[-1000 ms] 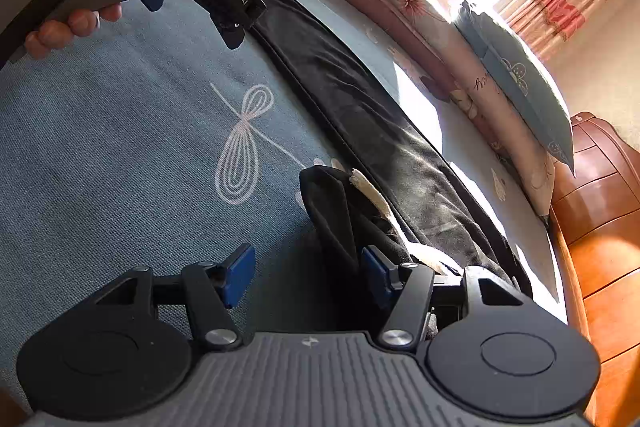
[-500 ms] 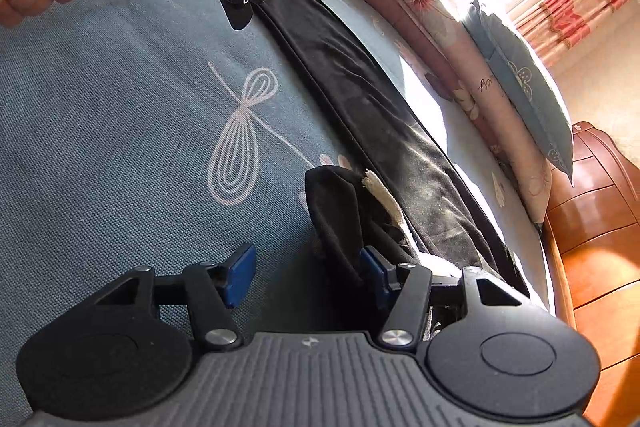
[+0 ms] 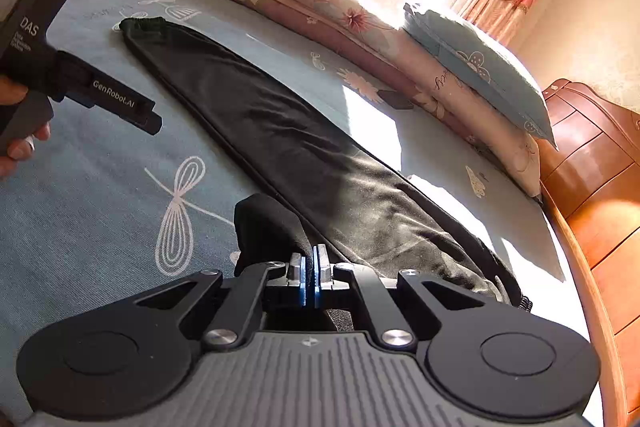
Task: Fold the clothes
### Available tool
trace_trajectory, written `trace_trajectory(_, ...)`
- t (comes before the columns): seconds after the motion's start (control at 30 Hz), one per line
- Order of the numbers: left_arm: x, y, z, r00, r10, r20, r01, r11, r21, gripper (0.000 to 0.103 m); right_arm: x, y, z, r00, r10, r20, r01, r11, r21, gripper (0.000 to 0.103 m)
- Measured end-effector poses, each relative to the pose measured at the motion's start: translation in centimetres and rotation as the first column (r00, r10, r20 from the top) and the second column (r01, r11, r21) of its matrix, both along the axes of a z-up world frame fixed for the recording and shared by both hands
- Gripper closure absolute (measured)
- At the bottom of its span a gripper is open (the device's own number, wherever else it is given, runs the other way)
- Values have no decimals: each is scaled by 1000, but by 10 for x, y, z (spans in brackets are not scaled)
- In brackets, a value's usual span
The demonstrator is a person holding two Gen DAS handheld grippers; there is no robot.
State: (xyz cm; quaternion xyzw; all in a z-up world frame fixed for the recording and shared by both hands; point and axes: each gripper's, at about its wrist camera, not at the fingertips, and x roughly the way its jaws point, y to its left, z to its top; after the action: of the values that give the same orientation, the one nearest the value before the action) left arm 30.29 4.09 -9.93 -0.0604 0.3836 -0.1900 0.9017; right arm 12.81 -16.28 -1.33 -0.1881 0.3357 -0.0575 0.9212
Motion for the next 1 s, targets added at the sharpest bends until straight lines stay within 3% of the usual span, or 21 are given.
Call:
trace_trajectory(0.13, 0, 1, 0, 1000, 4, 0, -4, 1000, -5, 1, -7, -11, 38, 998, 47, 44, -53, 986, 156, 99)
trace_trajectory(0.27, 0, 2, 1, 1000, 2, 3, -2, 1000, -5, 1, -3, -31, 57, 994, 81, 75, -104, 919, 381, 98)
trace_trajectory(0.33, 1, 2, 0, 1000, 6, 1, -6, 1000, -4, 1, 7, -39, 57, 995, 78, 67, -99, 908, 406, 98)
trace_trajectory(0.4, 2, 3, 0, 1000, 12, -4, -12, 1000, -5, 1, 23, -43, 49, 999, 4, 38, -17, 937, 350, 92)
trace_trajectory(0.47, 3, 4, 0, 1000, 16, -4, -16, 1000, -5, 1, 39, -44, 35, 996, -89, 27, 81, 970, 227, 85)
trace_trajectory(0.53, 3, 4, 0, 1000, 18, -4, -18, 1000, -4, 1, 48, -43, 23, 987, -154, 44, 148, 982, 121, 83)
trace_trajectory(0.6, 3, 4, -1, 1000, 18, -6, -18, 1000, -4, 1, 50, -39, 15, 978, -195, 75, 191, 980, 60, 71)
trace_trajectory(0.67, 3, 4, -1, 1000, 12, -9, -12, 1000, -7, 1, 48, -35, 9, 976, -193, 101, 191, 981, 31, 60)
trace_trajectory(0.77, 2, 3, 0, 1000, -25, -11, 24, 999, -30, 1, 53, -30, -3, 980, -177, 92, 182, 982, -57, 59)
trace_trajectory(0.9, 0, 2, 2, 1000, -21, 5, 21, 999, -32, 1, 63, -29, -7, 978, -186, 96, 193, 978, -73, 59)
trace_trajectory(1.0, 4, 4, 0, 1000, 3, -8, -3, 1000, -26, 1, 45, -15, 3, 988, -87, 124, 84, 996, 33, 59)
